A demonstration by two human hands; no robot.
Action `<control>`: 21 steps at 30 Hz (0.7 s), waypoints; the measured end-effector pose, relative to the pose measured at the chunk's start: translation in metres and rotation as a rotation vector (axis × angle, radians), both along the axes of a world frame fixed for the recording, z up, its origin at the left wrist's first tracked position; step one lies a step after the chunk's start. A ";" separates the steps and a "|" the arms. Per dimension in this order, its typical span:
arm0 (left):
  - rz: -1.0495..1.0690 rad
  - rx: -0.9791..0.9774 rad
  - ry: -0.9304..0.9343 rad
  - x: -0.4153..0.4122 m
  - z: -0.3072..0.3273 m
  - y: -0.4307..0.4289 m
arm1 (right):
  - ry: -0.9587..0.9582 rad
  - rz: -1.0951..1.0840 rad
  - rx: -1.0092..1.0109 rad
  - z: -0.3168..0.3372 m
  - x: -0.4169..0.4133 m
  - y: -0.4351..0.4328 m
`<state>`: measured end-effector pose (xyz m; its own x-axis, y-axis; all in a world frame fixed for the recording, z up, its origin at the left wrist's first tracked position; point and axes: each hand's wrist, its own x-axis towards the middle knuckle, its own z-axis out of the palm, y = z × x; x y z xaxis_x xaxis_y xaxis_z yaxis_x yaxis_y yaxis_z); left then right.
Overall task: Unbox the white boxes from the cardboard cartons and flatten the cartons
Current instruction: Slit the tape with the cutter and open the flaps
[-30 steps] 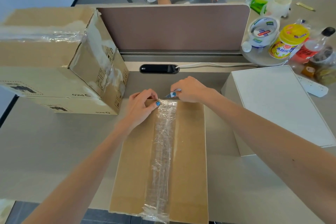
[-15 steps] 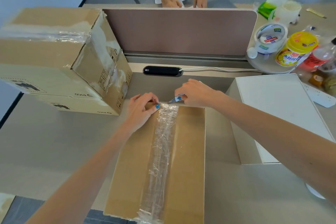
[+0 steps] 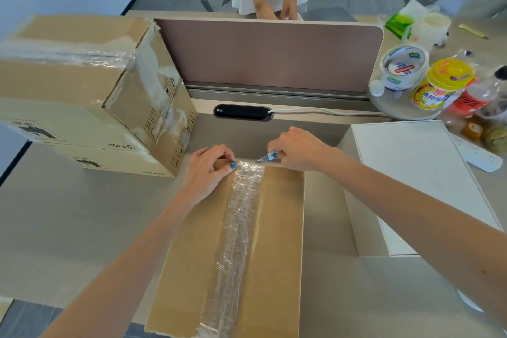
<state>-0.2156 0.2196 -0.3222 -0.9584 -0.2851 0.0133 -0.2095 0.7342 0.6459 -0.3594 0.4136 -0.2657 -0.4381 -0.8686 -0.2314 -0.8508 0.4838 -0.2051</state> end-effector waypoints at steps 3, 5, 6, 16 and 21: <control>0.011 -0.012 -0.017 0.000 -0.002 -0.002 | 0.003 -0.011 0.007 0.001 0.001 0.003; 0.019 -0.015 -0.039 0.000 -0.004 -0.003 | 0.008 -0.015 0.015 0.000 0.001 0.004; 0.026 -0.012 -0.050 0.000 -0.004 -0.003 | 0.016 -0.019 0.021 0.000 0.001 0.004; 0.063 0.144 -0.047 -0.005 0.000 0.002 | 0.139 -0.251 -0.015 -0.013 0.024 0.004; 0.091 0.160 -0.017 -0.008 0.000 0.005 | 0.187 -0.352 -0.065 -0.006 0.027 0.009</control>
<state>-0.2238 0.2246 -0.3222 -0.9282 -0.3680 -0.0556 -0.2826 0.5998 0.7486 -0.3320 0.4227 -0.2722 -0.7407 -0.6683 -0.0693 -0.6611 0.7433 -0.1022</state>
